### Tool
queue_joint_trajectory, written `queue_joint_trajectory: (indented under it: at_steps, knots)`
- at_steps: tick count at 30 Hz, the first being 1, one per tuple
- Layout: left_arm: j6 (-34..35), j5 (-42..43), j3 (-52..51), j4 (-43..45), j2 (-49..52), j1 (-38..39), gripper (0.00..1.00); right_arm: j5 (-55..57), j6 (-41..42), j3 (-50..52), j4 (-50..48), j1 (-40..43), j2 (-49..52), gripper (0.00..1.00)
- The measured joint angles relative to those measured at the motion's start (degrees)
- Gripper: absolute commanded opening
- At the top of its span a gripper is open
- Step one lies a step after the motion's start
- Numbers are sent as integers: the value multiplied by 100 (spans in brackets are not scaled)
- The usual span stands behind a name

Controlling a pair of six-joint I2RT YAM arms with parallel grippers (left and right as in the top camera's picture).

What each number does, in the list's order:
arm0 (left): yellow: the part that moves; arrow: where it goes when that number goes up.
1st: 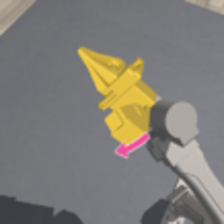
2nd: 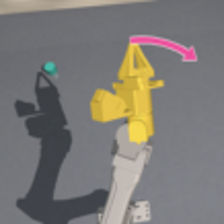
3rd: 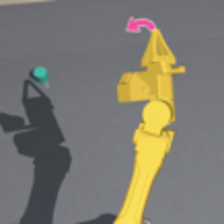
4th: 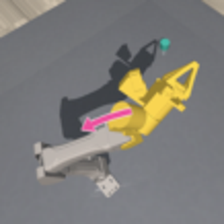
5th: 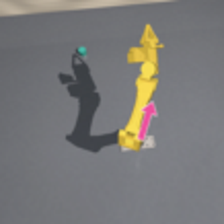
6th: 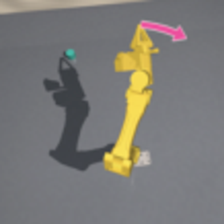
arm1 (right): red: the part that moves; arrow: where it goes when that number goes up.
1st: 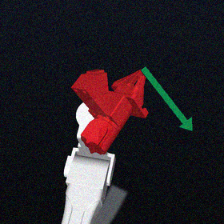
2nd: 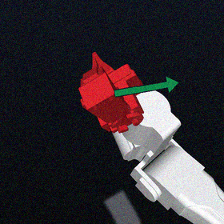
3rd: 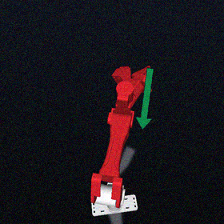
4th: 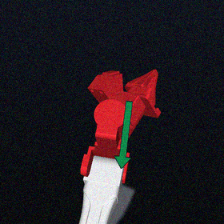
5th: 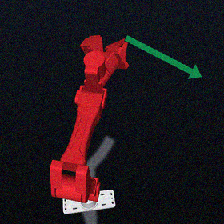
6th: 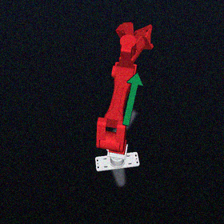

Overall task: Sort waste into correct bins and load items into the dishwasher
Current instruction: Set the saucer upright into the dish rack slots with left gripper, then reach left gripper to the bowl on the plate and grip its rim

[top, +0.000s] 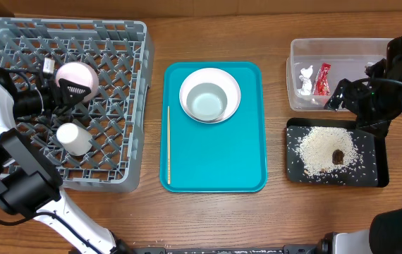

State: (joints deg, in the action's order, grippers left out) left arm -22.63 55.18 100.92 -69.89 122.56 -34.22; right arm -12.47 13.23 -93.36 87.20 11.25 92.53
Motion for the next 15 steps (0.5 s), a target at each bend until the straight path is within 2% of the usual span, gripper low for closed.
queue_joint_trajectory:
  at_steps: [5, 9, 15]
  knots:
    - [66, -212, -2, -120, -243, -79, 63, 2, 0, 0, 68, 0, 0, 93]
    - [114, -313, -2, -164, -931, 24, 63, 0, 0, 0, 153, 0, 0, 94]
    - [262, -761, -2, -170, -2256, 903, 64, 7, 4, 0, 262, 0, 0, 98]
